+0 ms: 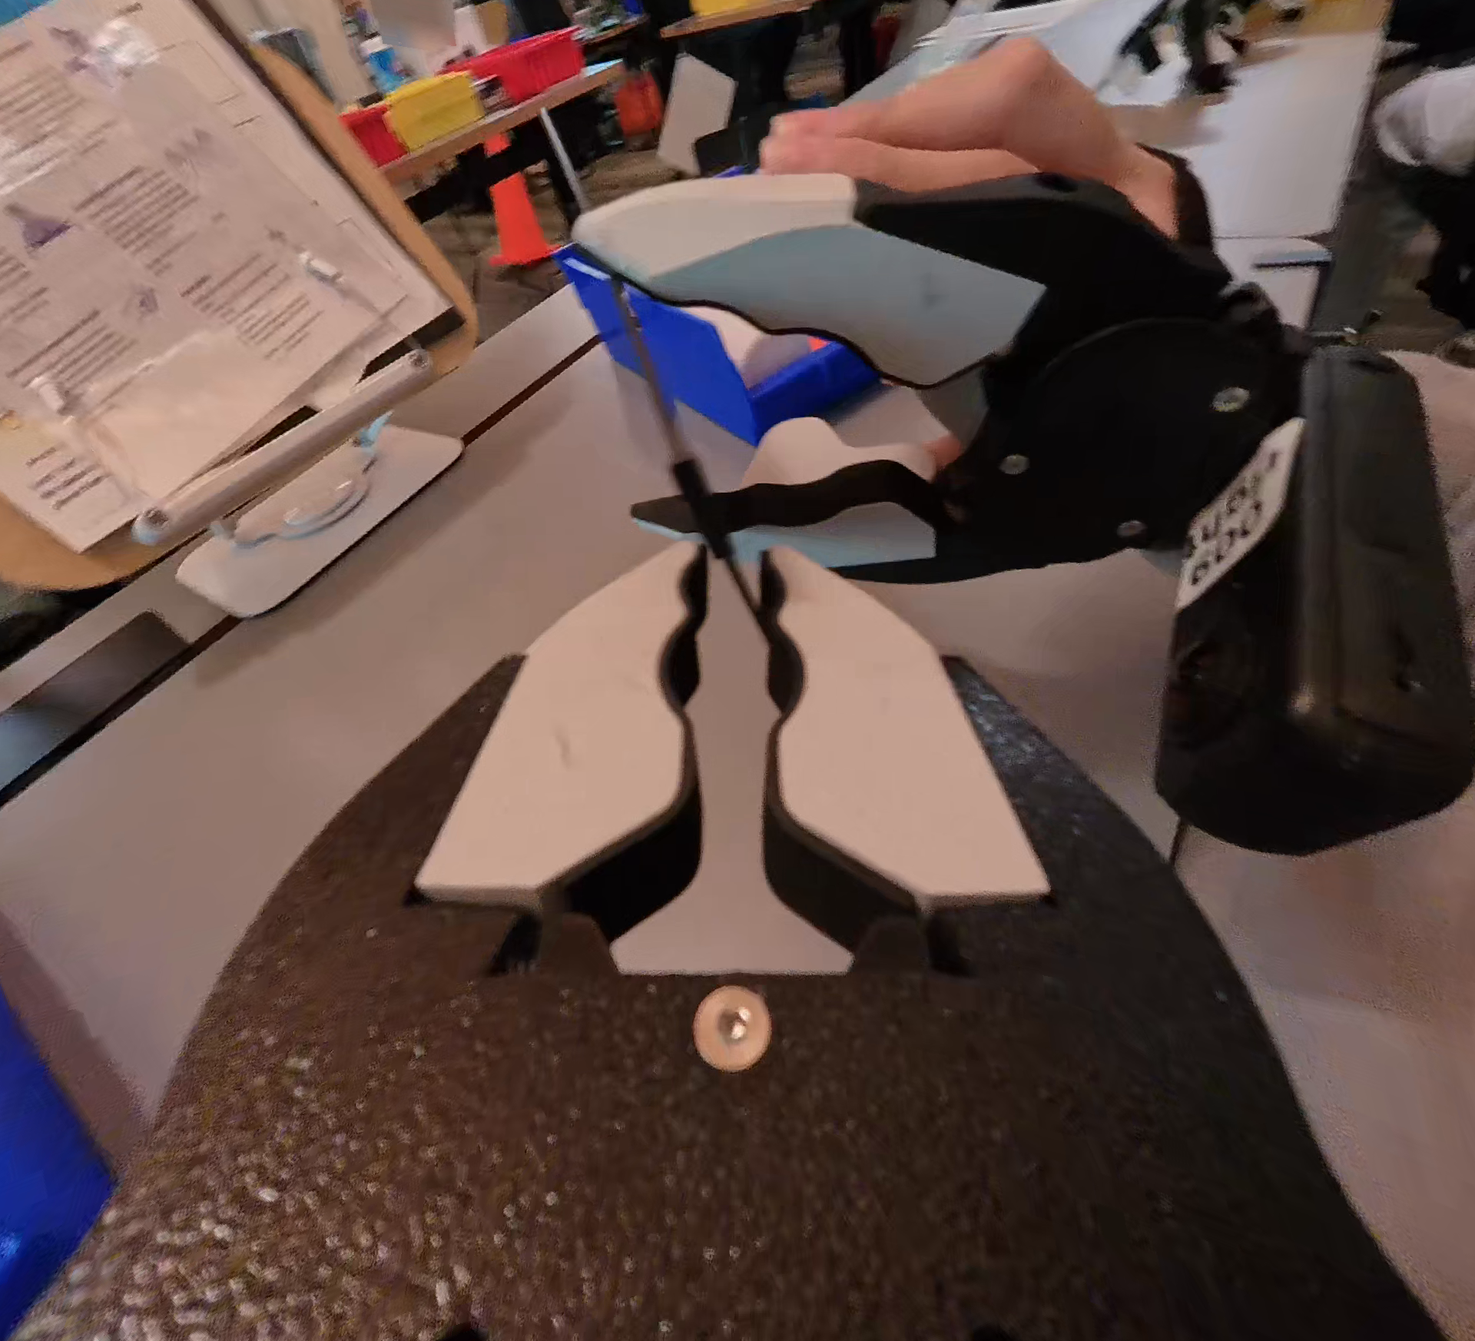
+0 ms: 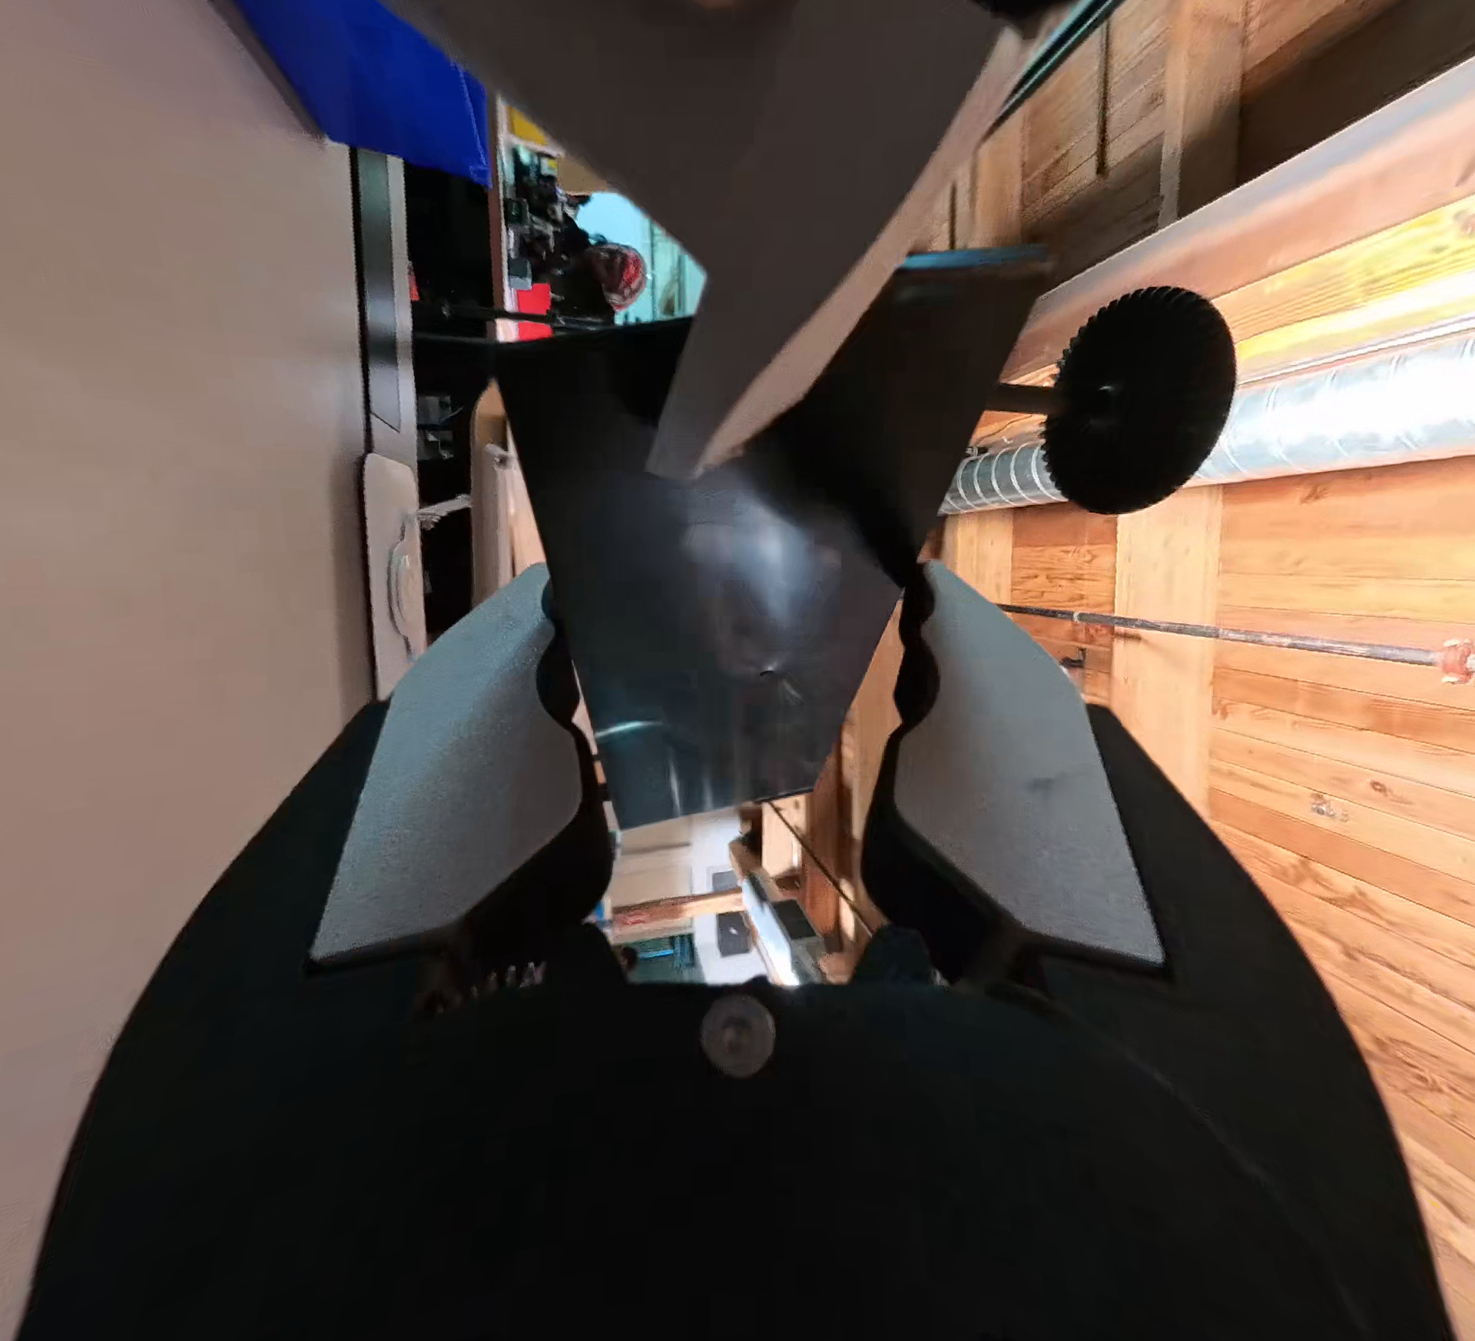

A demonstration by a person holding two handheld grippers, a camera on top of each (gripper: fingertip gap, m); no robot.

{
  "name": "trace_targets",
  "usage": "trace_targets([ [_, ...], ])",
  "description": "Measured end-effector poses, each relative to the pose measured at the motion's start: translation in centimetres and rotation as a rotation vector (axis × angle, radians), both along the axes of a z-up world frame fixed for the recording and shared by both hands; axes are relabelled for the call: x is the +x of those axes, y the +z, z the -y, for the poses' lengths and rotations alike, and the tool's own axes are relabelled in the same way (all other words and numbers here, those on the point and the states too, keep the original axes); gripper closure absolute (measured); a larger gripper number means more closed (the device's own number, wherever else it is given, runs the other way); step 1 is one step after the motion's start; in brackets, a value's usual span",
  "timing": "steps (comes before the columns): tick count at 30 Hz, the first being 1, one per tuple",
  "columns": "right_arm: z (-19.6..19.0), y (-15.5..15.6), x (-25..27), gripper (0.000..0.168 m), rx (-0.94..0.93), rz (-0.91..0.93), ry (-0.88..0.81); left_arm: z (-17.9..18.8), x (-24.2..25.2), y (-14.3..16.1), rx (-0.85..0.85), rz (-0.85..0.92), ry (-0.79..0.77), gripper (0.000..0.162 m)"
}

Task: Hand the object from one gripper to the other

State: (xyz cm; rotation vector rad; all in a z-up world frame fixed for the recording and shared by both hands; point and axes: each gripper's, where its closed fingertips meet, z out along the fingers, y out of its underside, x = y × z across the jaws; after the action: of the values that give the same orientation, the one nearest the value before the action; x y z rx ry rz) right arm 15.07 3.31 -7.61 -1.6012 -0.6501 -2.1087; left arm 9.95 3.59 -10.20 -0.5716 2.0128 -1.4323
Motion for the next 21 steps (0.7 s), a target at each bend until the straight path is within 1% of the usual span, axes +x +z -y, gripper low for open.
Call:
trace_targets([
  [1,0.1,0.1,0.0,0.088,-0.007,0.016,-0.012,0.0,0.1,0.0,-0.007,0.005,0.003,0.155],
  [2,0.2,0.1,0.0,0.089,-0.016,0.018,-0.009,-0.1,0.2,0.0,-0.009,-0.005,0.007,0.156],
  [5,0.1,0.2,-0.4,0.088,0.006,0.024,0.048,-0.6,0.4,0.0,-0.066,-0.057,-0.016,0.159],
  [6,0.0,0.2,-0.5,0.088,0.015,0.011,0.070,-0.8,0.5,0.1,-0.106,-0.081,-0.039,0.160],
  [8,0.1,0.0,-0.4,0.087,0.073,-0.096,0.111,-1.3,0.7,0.3,-0.185,-0.114,-0.084,0.161],
  [9,0.3,-0.1,-0.2,0.088,0.112,-0.181,0.135,-1.9,1.0,0.4,-0.205,-0.111,-0.079,0.161],
  [10,0.7,-0.1,0.0,0.084,0.162,-0.270,0.170,-2.7,1.4,0.4,-0.198,-0.086,-0.067,0.161],
  [11,1.2,0.2,0.1,0.073,0.226,-0.361,0.213,-3.5,1.6,0.5,-0.183,-0.051,-0.065,0.161],
  [12,1.9,0.5,0.3,0.071,0.301,-0.464,0.248,-4.3,1.7,0.8,-0.178,-0.013,-0.073,0.160],
  [14,3.7,1.7,1.1,0.069,0.506,-0.674,0.314,-5.7,1.7,2.0,-0.226,0.047,-0.098,0.161],
  [15,4.6,2.3,1.4,0.064,0.620,-0.781,0.364,-6.3,1.5,2.5,-0.262,0.063,-0.119,0.161],
  [16,5.1,2.8,1.4,0.064,0.722,-0.899,0.438,-6.8,1.1,3.0,-0.295,0.074,-0.156,0.161],
  [18,5.7,3.0,1.0,0.076,0.868,-1.141,0.606,-7.3,0.1,3.6,-0.355,0.091,-0.256,0.161],
  [20,5.3,2.8,-0.1,0.082,0.907,-1.353,0.772,-7.2,-1.0,3.6,-0.400,0.063,-0.372,0.161],
  [21,4.9,2.9,-1.1,0.088,0.899,-1.427,0.872,-7.1,-1.4,3.5,-0.414,0.044,-0.417,0.161],
])
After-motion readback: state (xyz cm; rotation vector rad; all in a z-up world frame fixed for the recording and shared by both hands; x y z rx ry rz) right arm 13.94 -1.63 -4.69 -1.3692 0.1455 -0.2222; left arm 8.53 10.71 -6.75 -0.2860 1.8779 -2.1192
